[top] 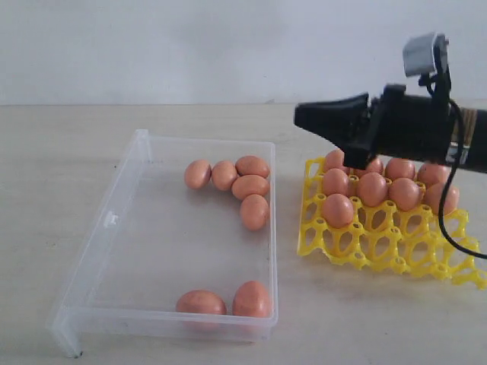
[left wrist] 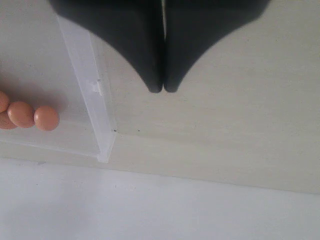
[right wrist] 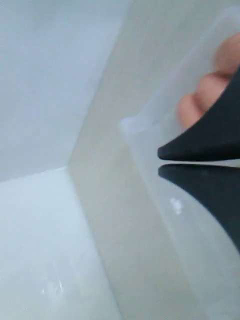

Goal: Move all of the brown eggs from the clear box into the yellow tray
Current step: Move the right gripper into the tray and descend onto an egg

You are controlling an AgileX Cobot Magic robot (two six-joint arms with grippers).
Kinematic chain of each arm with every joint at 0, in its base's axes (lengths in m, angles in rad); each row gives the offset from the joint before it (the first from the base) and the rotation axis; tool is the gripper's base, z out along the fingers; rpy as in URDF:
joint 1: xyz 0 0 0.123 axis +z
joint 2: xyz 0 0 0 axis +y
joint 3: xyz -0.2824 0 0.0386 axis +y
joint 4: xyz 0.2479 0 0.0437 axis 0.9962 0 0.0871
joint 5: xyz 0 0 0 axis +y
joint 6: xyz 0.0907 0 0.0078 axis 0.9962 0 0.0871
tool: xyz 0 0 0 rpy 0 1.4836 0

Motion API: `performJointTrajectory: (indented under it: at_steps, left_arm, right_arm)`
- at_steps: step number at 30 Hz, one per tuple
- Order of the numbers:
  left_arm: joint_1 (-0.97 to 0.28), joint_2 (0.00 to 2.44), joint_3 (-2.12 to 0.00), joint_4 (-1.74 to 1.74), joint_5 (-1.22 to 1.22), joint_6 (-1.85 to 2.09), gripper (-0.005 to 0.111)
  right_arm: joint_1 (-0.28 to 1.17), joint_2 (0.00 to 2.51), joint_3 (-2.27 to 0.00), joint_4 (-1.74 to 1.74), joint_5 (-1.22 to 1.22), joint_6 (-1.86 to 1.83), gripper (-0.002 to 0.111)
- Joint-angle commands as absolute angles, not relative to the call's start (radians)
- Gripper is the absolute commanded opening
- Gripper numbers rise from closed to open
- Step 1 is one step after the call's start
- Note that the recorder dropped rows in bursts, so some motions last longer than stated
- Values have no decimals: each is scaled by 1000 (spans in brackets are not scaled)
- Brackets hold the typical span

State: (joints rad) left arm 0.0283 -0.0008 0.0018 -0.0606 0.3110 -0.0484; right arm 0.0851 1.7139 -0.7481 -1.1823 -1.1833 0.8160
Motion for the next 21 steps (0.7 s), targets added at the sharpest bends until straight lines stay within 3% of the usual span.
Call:
performJointTrajectory:
  at_steps: [1, 2, 3, 4, 5, 6, 8, 10, 12, 15, 17, 21]
  left_arm:
    - [27, 0, 0, -63, 303, -49, -4]
    - [27, 0, 0, -63, 303, -49, -4]
    - [27, 0, 0, -63, 303, -49, -4]
    - [27, 0, 0, -63, 303, -49, -4]
    - [27, 0, 0, -63, 305, -49, -4]
    - [27, 0, 0, -63, 305, -49, -4]
    - [27, 0, 0, -63, 305, -49, -4]
    - [27, 0, 0, -63, 305, -49, -4]
    - [27, 0, 0, -63, 305, -49, -4]
    - [27, 0, 0, -63, 304, -49, -4]
    - [27, 0, 0, -63, 304, -49, -4]
    - [27, 0, 0, -63, 304, -49, -4]
  right_arm:
    - [373, 1488, -833, -1190, -818, 808, 0]
    - [439, 1466, -855, -1190, -674, 793, 0]
    - [621, 1443, -931, -1182, -179, 774, 0]
    - [710, 1450, -982, -1171, 59, 776, 0]
    - [825, 1518, -1108, -1165, 586, 760, 0]
    - [840, 1552, -1162, -1145, 765, 722, 0]
    - [784, 1729, -1513, -605, 1098, 256, 0]
    - [707, 1876, -1776, -40, 1221, -62, 0]
    - [687, 1985, -1951, 250, 1219, -326, 0]
    - [708, 2083, -2050, 251, 1190, -604, 2]
    - [712, 2127, -2058, 208, 1203, -658, 13]
    - [712, 2199, -2058, 86, 1221, -665, 48]
